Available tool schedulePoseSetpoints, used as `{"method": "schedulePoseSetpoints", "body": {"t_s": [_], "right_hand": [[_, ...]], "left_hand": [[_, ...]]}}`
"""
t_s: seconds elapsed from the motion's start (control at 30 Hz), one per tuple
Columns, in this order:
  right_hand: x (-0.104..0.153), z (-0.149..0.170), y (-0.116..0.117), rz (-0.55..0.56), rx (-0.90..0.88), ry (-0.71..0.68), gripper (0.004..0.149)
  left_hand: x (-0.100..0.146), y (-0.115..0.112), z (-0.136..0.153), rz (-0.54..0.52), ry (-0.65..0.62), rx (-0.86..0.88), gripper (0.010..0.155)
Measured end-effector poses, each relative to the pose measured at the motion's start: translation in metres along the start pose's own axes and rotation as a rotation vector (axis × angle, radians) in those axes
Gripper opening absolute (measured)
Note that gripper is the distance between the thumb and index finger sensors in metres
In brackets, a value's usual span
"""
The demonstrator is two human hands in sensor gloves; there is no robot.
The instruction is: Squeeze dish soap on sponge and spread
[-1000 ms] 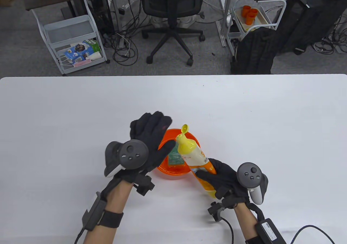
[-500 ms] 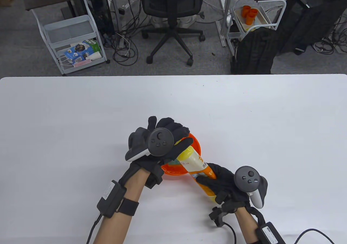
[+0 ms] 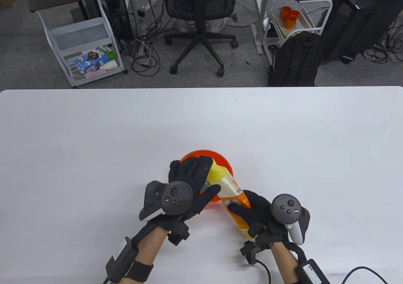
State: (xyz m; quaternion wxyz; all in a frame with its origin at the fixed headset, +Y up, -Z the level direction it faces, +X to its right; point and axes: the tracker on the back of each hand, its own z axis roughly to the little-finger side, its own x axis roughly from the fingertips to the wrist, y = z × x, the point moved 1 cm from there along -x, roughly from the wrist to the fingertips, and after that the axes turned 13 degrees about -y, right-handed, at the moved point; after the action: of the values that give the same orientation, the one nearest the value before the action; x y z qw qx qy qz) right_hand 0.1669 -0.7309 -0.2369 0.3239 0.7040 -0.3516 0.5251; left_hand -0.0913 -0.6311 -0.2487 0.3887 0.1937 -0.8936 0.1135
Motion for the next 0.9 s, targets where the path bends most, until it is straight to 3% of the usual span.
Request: {"method": "schedulePoseSetpoints", "body": {"t_s": [0.2, 0.3, 0.43, 0.53, 0.7, 0.9], "right_hand": [[0.001, 0.0, -0.001, 0.012, 0.027, -0.002, 0.05], [0.002, 0.0, -0.001, 0.005, 0.038, -0.006, 0.05], [0.002, 0.001, -0.002, -0.005, 0.032, -0.02, 0.05], [0.003, 0.001, -0.003, 0.011, -0.005, -0.03, 0.05], [0.003, -0.001, 0.0, 0.002, -0.024, -0.061, 0.05], [0.003, -0.009, -0.004, 0.025, -0.055, -0.103, 0.05]], "left_hand": [[0.005, -0.006, 0.002, -0.054, -0.006, 0.059, 0.082], [0.008, -0.006, 0.003, -0.028, -0.01, 0.02, 0.083], [0.026, 0.0, 0.012, -0.033, 0.01, 0.029, 0.083], [0.051, 0.001, 0.029, -0.045, 0.085, -0.113, 0.084], [0.092, -0.016, 0.07, 0.139, 0.224, -0.407, 0.087], [0.112, -0.043, 0.09, 0.245, 0.272, -0.375, 0.091]]}}
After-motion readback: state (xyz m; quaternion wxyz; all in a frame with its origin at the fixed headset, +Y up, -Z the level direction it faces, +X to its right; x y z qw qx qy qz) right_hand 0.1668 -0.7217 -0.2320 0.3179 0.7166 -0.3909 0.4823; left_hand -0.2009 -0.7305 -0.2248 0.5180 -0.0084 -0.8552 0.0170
